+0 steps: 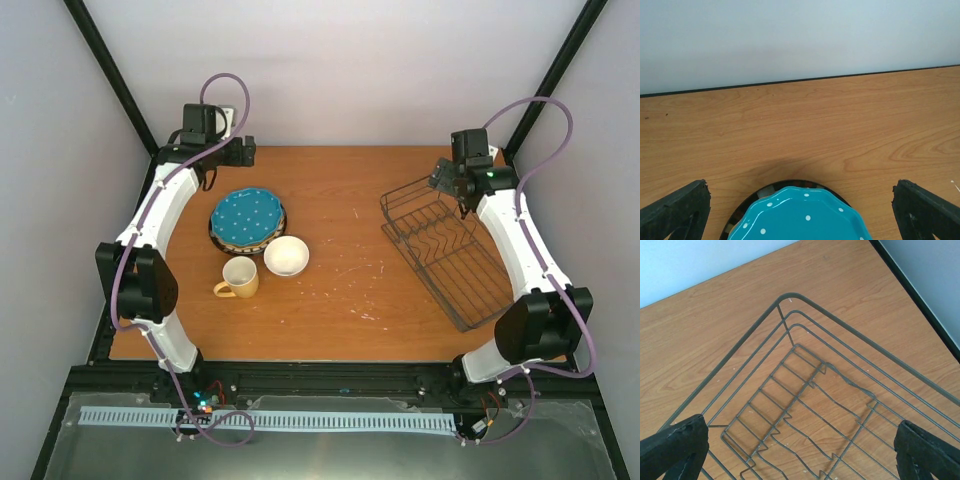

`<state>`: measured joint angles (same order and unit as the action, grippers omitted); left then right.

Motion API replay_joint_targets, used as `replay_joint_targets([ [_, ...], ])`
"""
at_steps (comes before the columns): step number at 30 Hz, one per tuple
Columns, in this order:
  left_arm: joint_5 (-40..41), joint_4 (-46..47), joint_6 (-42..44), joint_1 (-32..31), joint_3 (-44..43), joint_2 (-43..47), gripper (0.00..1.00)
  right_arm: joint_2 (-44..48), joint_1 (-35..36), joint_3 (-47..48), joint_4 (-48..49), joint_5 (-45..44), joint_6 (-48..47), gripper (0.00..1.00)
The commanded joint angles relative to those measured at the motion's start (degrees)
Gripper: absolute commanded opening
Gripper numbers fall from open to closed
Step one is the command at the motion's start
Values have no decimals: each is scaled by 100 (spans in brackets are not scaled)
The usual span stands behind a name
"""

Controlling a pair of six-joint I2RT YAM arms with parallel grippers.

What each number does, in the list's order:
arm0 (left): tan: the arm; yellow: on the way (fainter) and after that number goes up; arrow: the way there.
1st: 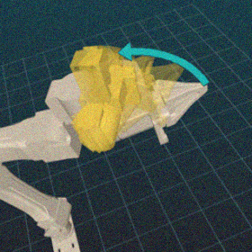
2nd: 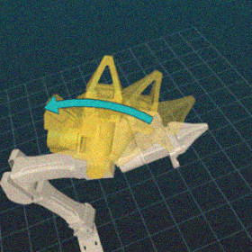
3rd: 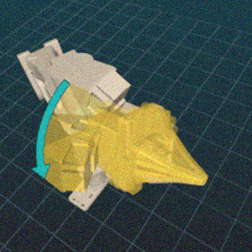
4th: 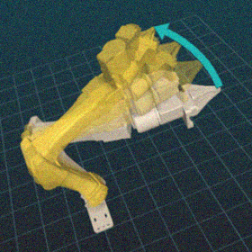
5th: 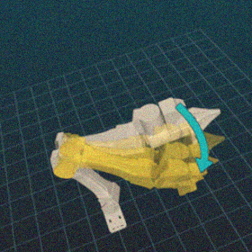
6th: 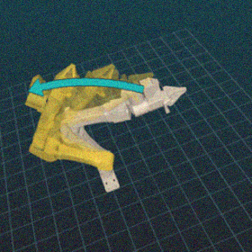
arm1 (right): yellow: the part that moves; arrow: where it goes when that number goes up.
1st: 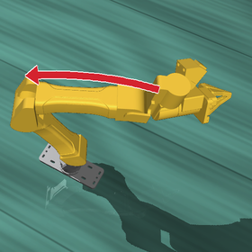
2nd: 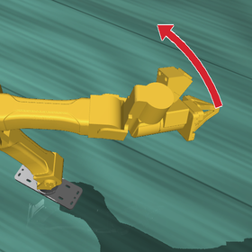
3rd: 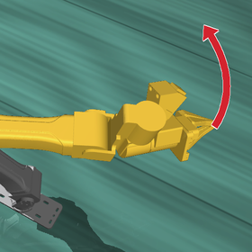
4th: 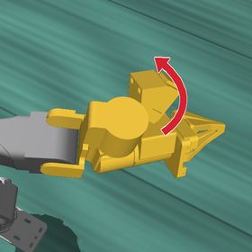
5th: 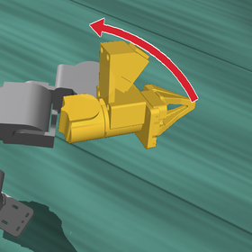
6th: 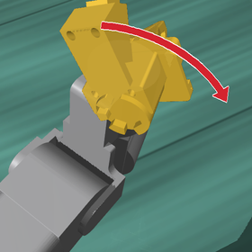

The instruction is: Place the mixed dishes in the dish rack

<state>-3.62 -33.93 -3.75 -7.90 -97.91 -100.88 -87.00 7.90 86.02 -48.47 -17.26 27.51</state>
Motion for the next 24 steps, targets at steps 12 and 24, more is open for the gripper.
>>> replay_joint_targets([
  [12, 350, 410, -381, -18, -445, -216, 100, 1127, -311, -431, 129, 1776, -1055, 98],
  [24, 593, 540, -420, -3, 38, 230, 100, -478, 923, 581, -1620, 991, -1953, 62],
])
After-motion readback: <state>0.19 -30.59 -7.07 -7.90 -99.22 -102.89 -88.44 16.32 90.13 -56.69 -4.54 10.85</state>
